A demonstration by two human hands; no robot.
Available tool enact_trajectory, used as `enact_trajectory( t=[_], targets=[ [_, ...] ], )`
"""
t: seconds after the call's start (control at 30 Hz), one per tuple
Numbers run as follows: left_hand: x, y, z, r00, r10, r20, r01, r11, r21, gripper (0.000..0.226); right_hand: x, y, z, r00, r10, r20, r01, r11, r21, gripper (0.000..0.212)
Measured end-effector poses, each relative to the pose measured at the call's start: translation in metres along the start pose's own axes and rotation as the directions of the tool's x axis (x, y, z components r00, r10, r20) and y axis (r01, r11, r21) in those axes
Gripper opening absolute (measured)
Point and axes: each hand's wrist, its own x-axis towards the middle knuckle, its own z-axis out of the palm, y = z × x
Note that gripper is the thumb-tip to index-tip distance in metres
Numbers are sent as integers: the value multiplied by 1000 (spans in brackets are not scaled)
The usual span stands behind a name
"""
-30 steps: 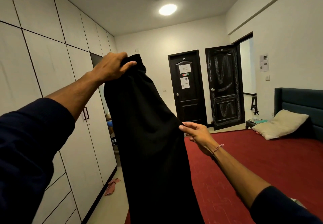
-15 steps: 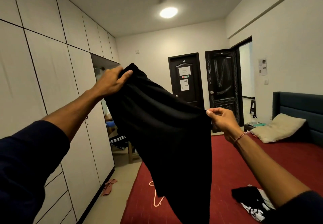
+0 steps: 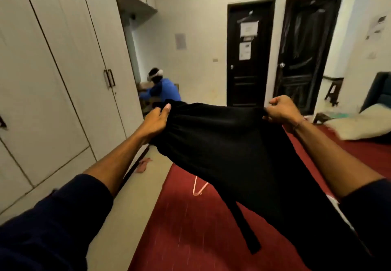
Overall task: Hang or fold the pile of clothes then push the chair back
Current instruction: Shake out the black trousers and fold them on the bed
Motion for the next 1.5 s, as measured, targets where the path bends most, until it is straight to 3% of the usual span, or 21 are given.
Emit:
enact_trajectory(
  t=[0.1, 0.2, 0.3, 0.37, 0.47, 0.67, 0.77, 0.9, 0.97, 1.1, 1.23, 1.37, 1.5],
  targets=[
    [-27, -136, 64, 969, -215, 119, 215, 977, 18, 69, 28, 94, 125, 985, 137, 107, -120, 981, -151, 7],
    [-77, -307, 150, 868, -448, 216, 434, 894, 108, 96, 17, 240, 270, 925, 312, 218, -241, 923, -301, 15],
    [-133, -425, 219, 727, -640, 247, 615, 768, 181, 70, -17, 373, 376, 855, 458, 243, -369, 867, -335, 20],
    [-157, -485, 251, 700, -675, 232, 641, 738, 210, 60, -38, 434, 430, 841, 476, 257, -387, 861, -329, 16],
    [-168, -543, 272, 743, -638, 205, 589, 767, 254, 53, -55, 483, 478, 876, 423, 232, -345, 886, -311, 18],
    [-143, -591, 291, 838, -539, 91, 470, 796, 380, 47, -44, 513, 507, 971, 192, 145, -102, 874, -474, 25],
    [-138, -601, 297, 840, -541, 48, 487, 789, 375, 42, -43, 528, 504, 980, 95, 177, -3, 887, -462, 21],
    [-139, -606, 297, 841, -538, 63, 497, 812, 306, 39, -38, 536, 504, 976, 119, 181, -40, 921, -388, 12],
    [-137, -606, 294, 838, -539, 85, 503, 824, 262, 40, -30, 536, 499, 959, 191, 207, -130, 952, -278, 10],
    [-132, -608, 291, 832, -544, 107, 522, 834, 178, 44, -14, 534, 482, 853, 383, 353, -401, 916, -24, 27],
    [-132, -610, 293, 823, -561, 89, 544, 823, 161, 46, -10, 533, 479, 812, 465, 353, -508, 860, 35, 39],
    [-133, -608, 295, 810, -583, 57, 566, 803, 186, 45, -17, 527, 483, 845, 449, 290, -464, 886, -19, 57],
    [-133, -589, 297, 821, -571, 12, 505, 736, 450, 50, -32, 516, 488, 941, 299, 159, -236, 915, -326, 62]
  ],
)
